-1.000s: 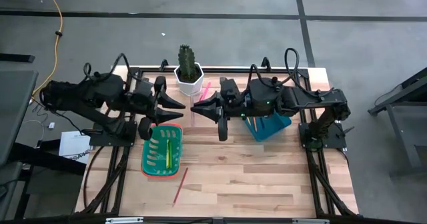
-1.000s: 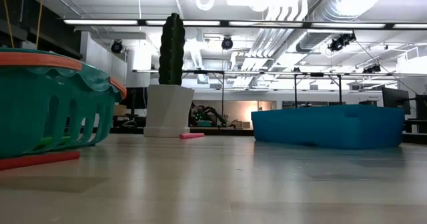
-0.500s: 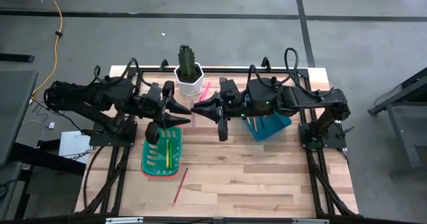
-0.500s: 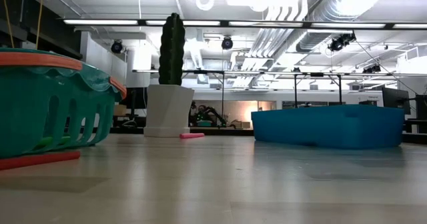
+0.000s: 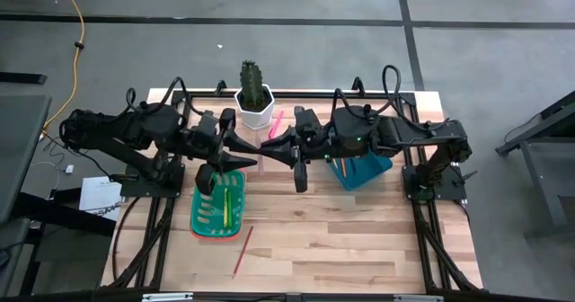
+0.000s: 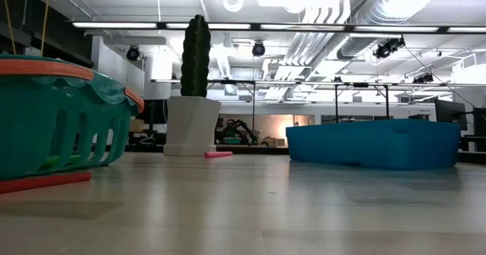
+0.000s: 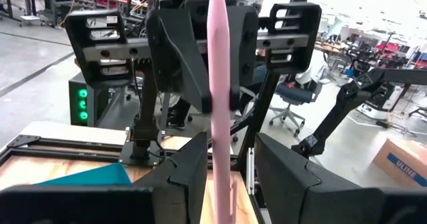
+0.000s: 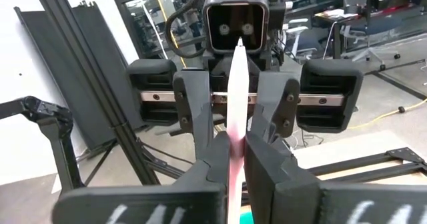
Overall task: Sort pens & pencils
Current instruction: Put the light pink pen into the green basket
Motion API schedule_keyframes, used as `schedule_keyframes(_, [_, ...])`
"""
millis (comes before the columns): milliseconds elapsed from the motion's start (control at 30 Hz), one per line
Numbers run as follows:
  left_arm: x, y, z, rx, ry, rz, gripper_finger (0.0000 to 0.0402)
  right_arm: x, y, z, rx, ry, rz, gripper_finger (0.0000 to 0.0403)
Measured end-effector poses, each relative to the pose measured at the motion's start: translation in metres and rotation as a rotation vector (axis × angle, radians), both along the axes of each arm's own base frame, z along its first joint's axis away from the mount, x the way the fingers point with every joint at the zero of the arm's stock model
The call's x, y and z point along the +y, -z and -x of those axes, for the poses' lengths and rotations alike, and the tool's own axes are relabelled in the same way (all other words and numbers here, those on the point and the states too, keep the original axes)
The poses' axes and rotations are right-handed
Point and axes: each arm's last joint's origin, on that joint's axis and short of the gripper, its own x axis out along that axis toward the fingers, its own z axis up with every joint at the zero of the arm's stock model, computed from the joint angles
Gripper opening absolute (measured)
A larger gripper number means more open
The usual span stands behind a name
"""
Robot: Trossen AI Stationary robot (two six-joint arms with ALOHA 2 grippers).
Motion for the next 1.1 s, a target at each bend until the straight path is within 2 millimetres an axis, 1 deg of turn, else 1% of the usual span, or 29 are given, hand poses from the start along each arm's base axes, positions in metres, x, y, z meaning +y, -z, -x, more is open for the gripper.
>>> schedule_keyframes(367, [0.000,0.001,-0.003,0.006,0.001,0.000,0.0113,0.003,0.009,-0.010,0.018,-0.033,-0.003,0.0009])
schedule_keyframes(933, [-0.001,0.003,-0.004,0.015,0.028,-0.006,0.0112,0.001,0.005,-0.011,-0.025,-0.047,0.000,0.0009])
schedule_keyframes(1000, [-0.001,0.003,-0.004,0.016,0.031,-0.008,0.0107,0.001,0.005,-0.012,-0.030,-0.047,0.000,0.0009])
schedule_keyframes(1100, [-0.001,0.003,-0.004,0.018,0.032,-0.008,0.0089,0.001,0.004,-0.012,-0.036,-0.047,-0.001,0.0009])
